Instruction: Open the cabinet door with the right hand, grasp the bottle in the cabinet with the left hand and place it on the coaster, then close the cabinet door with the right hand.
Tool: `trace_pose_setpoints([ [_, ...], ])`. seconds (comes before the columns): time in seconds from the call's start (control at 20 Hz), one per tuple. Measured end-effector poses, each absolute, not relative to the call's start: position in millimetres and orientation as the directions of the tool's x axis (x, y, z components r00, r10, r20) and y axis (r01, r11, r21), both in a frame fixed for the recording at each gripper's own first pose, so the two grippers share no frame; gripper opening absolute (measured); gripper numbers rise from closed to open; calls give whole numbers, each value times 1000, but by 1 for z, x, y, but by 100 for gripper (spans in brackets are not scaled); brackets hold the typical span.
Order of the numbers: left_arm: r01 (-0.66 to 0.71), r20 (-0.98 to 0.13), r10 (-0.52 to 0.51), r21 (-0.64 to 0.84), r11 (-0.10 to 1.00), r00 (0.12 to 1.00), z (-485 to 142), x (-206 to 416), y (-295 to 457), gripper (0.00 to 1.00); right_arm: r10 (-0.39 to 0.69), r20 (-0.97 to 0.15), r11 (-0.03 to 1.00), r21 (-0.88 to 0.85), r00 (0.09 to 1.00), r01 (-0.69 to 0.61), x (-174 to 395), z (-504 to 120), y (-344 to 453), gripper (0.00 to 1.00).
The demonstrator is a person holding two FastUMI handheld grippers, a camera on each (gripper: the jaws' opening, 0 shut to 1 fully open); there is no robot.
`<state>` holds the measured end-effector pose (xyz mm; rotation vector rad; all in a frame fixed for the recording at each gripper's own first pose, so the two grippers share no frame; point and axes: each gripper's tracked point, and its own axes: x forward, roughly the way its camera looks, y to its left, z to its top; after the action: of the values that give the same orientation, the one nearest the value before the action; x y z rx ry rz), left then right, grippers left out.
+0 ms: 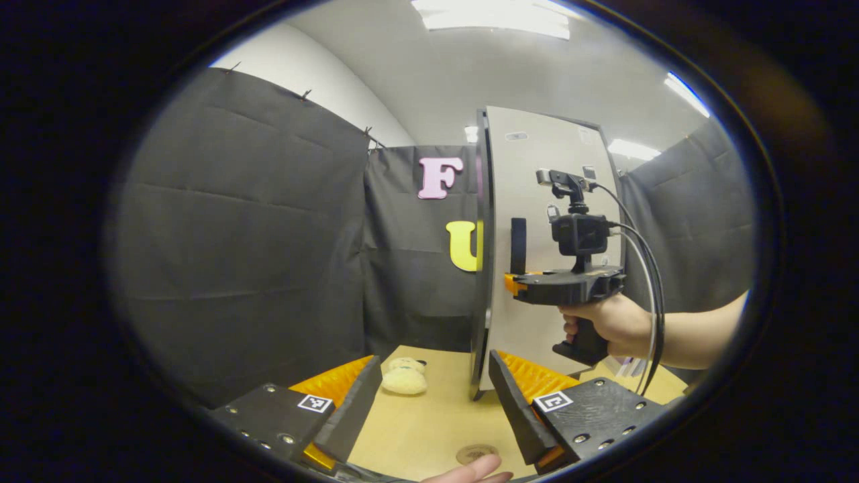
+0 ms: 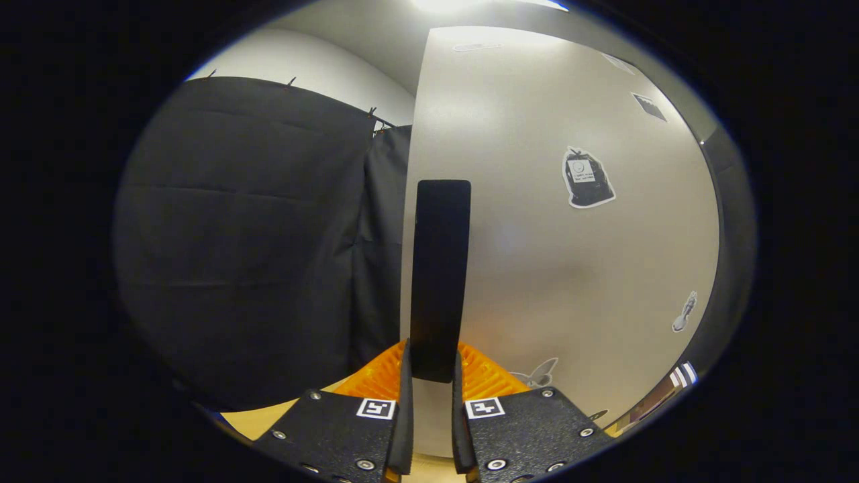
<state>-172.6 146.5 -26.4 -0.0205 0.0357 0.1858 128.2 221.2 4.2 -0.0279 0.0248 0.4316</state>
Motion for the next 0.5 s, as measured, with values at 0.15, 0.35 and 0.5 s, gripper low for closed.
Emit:
trace_pose_setpoints([
  [0.15,-170,-36,170,1,985,985,-27,-174,145,97,427,-71,903,-10,901,-429,128,4,221,18],
  [0.35,-166,-26,166,5,986,986,-26,-173,146,92,439,-82,897,-12,895,-441,127,5,221,13],
  [0.5,-159,-18,159,4,987,987,-25,-169,148,97,469,-99,882,6,877,-471,123,5,216,10],
])
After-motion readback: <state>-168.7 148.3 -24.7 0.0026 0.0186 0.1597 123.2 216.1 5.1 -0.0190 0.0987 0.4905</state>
